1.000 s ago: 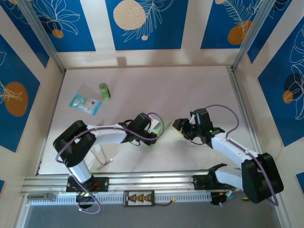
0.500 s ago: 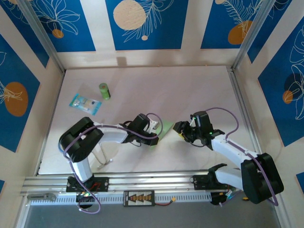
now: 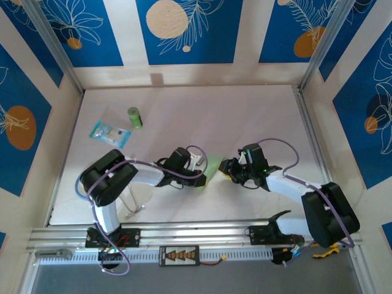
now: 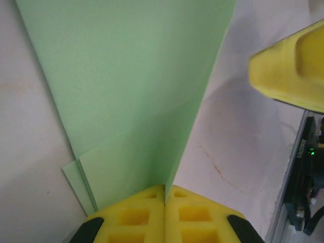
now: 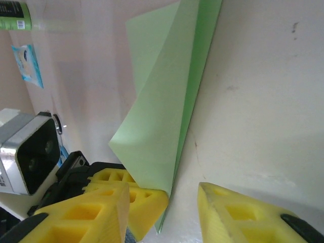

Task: Fold a paper plane with a square sheet of paper (pick it up from the middle)
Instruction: Fold the wing for the fifth time at the center of the table.

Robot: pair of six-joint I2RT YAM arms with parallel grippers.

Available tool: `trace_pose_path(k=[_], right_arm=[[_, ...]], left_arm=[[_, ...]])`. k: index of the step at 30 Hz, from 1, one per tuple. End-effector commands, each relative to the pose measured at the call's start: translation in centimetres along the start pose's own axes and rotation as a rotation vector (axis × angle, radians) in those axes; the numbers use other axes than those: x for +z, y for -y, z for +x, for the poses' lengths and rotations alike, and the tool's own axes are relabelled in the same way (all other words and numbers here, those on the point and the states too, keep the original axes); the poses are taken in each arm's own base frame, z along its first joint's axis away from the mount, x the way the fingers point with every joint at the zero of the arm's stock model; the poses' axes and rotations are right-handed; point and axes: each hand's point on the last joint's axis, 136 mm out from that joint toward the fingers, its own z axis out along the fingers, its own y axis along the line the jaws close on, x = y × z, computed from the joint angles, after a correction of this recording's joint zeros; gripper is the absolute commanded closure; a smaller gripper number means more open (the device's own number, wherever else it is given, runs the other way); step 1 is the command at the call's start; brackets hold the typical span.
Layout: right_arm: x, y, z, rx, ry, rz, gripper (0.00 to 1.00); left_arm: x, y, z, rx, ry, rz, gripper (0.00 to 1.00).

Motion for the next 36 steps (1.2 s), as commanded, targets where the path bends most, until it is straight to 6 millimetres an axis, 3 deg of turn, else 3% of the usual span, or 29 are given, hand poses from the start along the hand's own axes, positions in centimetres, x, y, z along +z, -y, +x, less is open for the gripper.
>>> trace_pose_path(k=[1, 5, 15, 36], right_arm=[[0.5, -1.4, -0.1, -0.095, 0.017, -0.044, 0.62], [0.9, -1.7, 0.0, -0.172, 0.044, -0.054, 0.68], [2.5, -2.6, 0.7, -0.177, -0.055, -0.118, 0.87], [4.5, -3.3, -0.7, -0.148, -0.074, -0.170, 0.90]], left_arm=[[0.0, 0.3, -0.3, -0.067, 0.013, 0.069, 1.00], [0.1, 0.3, -0.6, -0.123, 0.036, 0.117, 1.00], [0.0, 0.7, -1.3, -0.228, 0.072, 0.204, 1.00], [-0.3, -1.0, -1.2, -0.359, 0.095, 0.226, 1.00]])
